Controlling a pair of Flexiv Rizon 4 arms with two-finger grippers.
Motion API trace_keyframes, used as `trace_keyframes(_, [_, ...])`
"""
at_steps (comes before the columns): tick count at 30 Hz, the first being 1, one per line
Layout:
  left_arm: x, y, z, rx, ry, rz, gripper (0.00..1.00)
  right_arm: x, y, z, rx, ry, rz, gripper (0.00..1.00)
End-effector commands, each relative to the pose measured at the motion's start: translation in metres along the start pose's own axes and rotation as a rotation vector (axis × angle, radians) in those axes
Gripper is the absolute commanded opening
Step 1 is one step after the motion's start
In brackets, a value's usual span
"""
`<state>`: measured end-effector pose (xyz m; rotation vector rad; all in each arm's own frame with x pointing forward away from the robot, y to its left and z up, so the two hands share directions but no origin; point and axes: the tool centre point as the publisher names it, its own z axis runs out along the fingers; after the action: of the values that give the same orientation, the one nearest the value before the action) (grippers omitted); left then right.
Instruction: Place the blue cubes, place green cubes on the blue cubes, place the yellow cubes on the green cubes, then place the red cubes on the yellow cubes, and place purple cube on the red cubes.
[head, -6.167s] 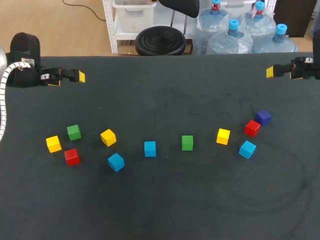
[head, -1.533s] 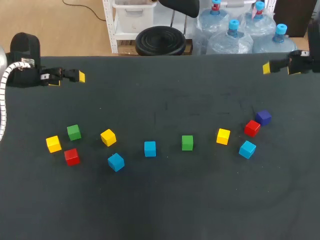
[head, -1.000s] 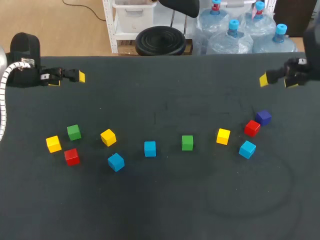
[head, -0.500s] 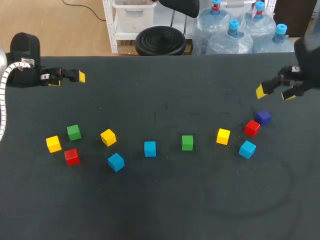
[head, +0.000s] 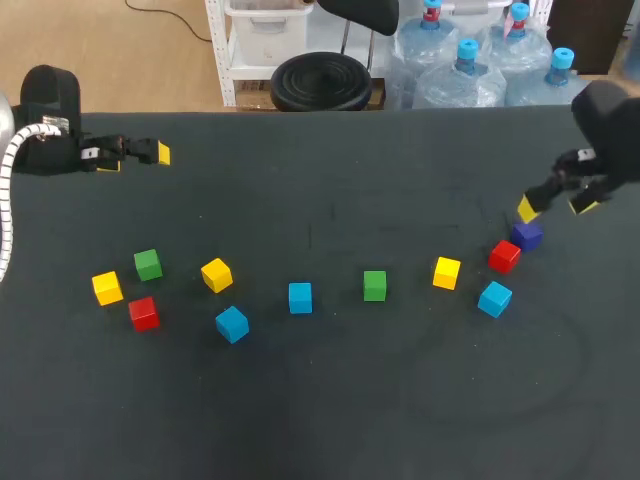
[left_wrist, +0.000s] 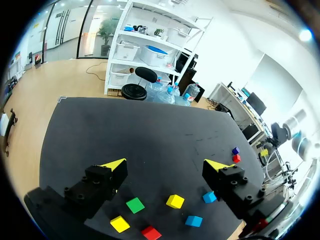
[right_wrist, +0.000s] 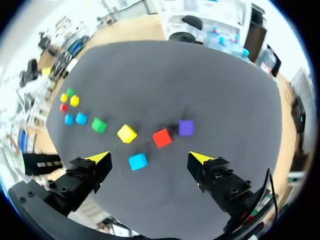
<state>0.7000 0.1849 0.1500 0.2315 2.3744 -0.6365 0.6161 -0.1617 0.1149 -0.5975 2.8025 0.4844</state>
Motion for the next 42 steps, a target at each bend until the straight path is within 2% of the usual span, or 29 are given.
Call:
trace_keyframes(1, [0.000, 0.000, 0.000, 0.000, 0.000, 0.000, 1.00, 0.005, 0.004, 0.002, 0.003, 0.035, -0.082, 1.00])
trace_keyframes(6, [0.000, 0.000, 0.000, 0.000, 0.000, 0.000, 1.00, 0.017, 0.000, 0.007, 0.005, 0.062, -0.200, 1.00])
trace_keyframes(12, [0.000, 0.000, 0.000, 0.000, 0.000, 0.000, 1.00, 0.023, -0.003, 0.008, -0.013, 0.041, -0.308, 1.00])
trace_keyframes(15, [0.000, 0.000, 0.000, 0.000, 0.000, 0.000, 1.00, 0.016, -0.001, 0.011, -0.079, 0.027, -0.302, 1.00])
trace_keyframes(20, [0.000, 0.000, 0.000, 0.000, 0.000, 0.000, 1.00, -0.004, 0.017, 0.022, -0.110, 0.020, -0.320, 1.00])
trace_keyframes(24, [0.000, 0.000, 0.000, 0.000, 0.000, 0.000, 1.00, -0.008, 0.024, 0.033, -0.131, 0.041, -0.344, 1.00])
trace_keyframes(30, [0.000, 0.000, 0.000, 0.000, 0.000, 0.000, 1.00, 0.003, 0.029, 0.046, -0.148, 0.100, -0.385, 1.00])
trace_keyframes(42, [0.000, 0.000, 0.000, 0.000, 0.000, 0.000, 1.00, 0.029, 0.033, 0.046, -0.161, 0.177, -0.389, 1.00])
